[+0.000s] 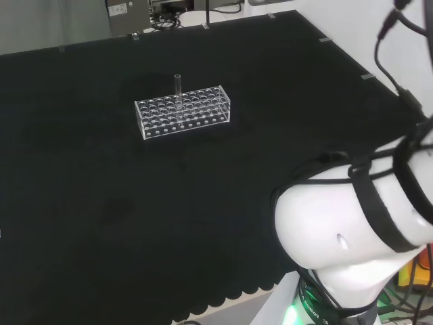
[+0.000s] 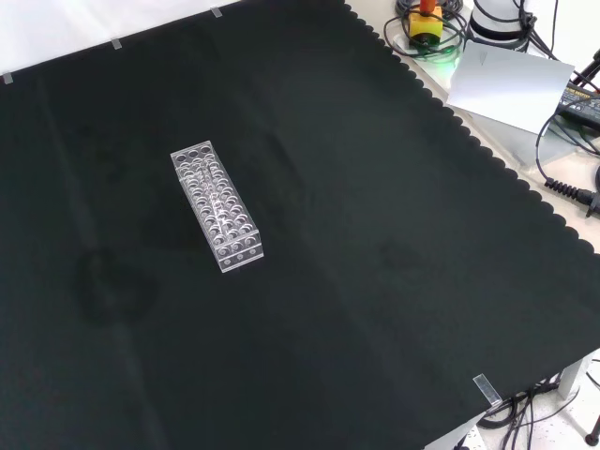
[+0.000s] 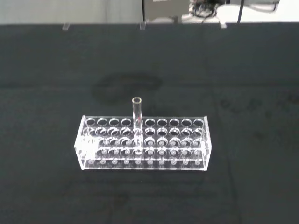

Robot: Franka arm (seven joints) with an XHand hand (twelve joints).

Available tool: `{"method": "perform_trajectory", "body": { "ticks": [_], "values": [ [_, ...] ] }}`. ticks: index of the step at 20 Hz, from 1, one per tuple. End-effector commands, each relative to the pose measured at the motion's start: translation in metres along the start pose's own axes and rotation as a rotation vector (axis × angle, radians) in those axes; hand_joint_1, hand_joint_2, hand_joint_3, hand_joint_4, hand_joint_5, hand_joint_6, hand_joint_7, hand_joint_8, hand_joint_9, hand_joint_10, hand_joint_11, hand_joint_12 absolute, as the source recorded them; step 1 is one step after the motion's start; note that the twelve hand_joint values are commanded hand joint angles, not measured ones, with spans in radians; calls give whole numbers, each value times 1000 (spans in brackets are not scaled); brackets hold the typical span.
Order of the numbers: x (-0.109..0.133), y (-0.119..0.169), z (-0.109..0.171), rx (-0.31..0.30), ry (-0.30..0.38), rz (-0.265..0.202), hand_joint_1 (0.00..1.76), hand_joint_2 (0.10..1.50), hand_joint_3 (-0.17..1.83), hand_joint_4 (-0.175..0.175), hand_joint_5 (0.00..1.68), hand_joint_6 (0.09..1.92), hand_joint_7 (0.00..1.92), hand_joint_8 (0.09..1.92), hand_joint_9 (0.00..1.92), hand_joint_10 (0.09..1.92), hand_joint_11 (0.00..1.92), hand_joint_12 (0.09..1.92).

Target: Pick up the test tube.

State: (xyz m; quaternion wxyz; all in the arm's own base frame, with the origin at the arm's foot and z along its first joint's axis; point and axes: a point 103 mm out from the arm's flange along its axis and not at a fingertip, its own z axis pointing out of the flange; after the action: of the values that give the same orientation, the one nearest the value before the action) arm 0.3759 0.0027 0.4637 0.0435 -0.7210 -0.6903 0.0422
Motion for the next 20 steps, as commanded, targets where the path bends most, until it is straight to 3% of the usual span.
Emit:
{"method": "perform_trajectory", "body": {
  "ticks": [1, 7, 12, 20],
  "values": [
    [4, 70, 27, 102, 35, -26, 294, 1001, 113, -9, 54, 87, 0, 517, 0, 448, 0, 1152],
    [7, 105, 46, 141, 74, -29, 411, 983, 87, -32, 140, 87, 27, 660, 0, 649, 0, 1310],
    [15, 131, 61, 172, 25, -55, 461, 978, 79, -50, 218, 87, 110, 742, 0, 823, 0, 1408],
    [25, 168, 93, 247, -30, -73, 485, 981, 78, -60, 273, 87, 186, 794, 25, 904, 0, 1460]
  ]
}}
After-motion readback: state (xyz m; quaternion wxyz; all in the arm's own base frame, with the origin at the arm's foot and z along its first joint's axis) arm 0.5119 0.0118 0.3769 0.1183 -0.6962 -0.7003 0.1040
